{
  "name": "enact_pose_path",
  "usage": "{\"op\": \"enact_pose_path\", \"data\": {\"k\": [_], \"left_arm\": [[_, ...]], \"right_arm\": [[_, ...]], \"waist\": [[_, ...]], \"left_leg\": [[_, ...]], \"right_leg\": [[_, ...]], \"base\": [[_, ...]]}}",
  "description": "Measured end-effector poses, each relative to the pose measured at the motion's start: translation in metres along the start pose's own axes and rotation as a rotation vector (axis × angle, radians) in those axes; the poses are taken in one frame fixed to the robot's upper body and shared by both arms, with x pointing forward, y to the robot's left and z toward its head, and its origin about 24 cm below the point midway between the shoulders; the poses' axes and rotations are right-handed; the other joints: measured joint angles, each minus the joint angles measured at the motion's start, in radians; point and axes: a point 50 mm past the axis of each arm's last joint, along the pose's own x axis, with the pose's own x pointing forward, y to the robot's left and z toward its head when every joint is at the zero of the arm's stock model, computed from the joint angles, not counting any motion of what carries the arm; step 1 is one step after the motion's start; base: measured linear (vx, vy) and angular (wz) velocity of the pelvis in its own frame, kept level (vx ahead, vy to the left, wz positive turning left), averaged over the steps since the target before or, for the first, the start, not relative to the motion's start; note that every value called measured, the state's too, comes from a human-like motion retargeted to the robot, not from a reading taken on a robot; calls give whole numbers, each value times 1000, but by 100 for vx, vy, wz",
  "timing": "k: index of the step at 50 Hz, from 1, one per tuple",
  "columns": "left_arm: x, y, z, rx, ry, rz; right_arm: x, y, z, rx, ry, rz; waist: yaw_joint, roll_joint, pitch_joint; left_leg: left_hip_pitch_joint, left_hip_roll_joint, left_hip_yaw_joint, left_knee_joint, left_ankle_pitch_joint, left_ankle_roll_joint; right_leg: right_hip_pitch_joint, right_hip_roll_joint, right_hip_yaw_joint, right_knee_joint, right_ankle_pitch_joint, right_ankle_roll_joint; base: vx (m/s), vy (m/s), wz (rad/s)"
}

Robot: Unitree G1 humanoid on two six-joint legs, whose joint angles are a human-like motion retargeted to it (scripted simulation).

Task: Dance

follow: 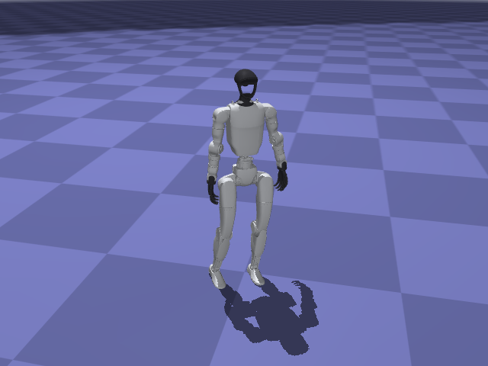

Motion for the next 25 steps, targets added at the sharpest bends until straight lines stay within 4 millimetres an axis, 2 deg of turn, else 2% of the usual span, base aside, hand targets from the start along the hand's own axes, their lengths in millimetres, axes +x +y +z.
{"op": "enact_pose_path", "data": {"k": [3,5,7,10,13,15,17,20,22,23,25], "left_arm": [[-2,2,-32,-62,20,9],[-3,-1,-51,-145,36,20],[-4,-3,-61,-233,50,30],[-3,-8,-62,-335,47,60],[1,-15,-51,-391,19,90],[3,-21,-43,-413,-2,96],[4,-23,-36,-419,-20,105],[5,-21,-23,-379,-50,126],[6,-19,-6,-327,-87,127],[6,-20,5,-295,-109,124],[6,-23,28,-225,-153,115]], "right_arm": [[4,11,-22,49,-14,44],[6,16,-37,106,-39,57],[7,23,-52,177,-52,75],[6,33,-75,300,-36,133],[4,42,-90,391,15,206],[3,46,-92,420,35,241],[3,43,-89,398,29,250],[4,41,-80,305,27,251],[5,38,-74,221,42,249],[5,37,-70,180,50,247],[5,30,-62,114,45,236]], "waist": [[-38,0,-8],[-51,-5,-14],[-59,-9,-17],[-39,-19,-9],[-1,-26,10],[7,-35,15],[-9,-45,12],[-137,-48,9],[-170,-60,17],[-156,-67,19],[-15,-94,15]], "left_leg": [[-20,7,-9,11,10,-3],[-31,8,-12,22,17,4],[-39,7,-22,31,24,13],[-42,5,-42,36,34,13],[-30,8,-55,30,37,-2],[-27,3,-62,22,37,-10],[-32,-4,-74,13,46,-13],[-58,-35,-199,25,74,-21],[-88,-58,-245,64,75,-31],[-108,-63,-241,87,68,-34],[-150,-50,-134,136,38,-37]], "right_leg": [[-7,42,20,28,-8,80],[3,57,13,28,8,71],[13,66,4,32,18,54],[34,72,6,38,5,67],[64,71,0,30,15,45],[80,60,-28,-7,21,29],[95,70,-41,-57,-5,14],[95,76,-175,-110,-45,-28],[95,76,-215,-132,-42,-40],[94,65,-205,-146,-40,-32],[104,50,-109,-189,-44,-36]], "base": [[10,-3,21],[11,-2,35],[6,-2,56],[0,-2,43],[-10,3,16],[-14,3,11],[-19,3,53],[-18,1,187],[-36,5,120],[-41,8,-36],[-37,10,-155]]}}
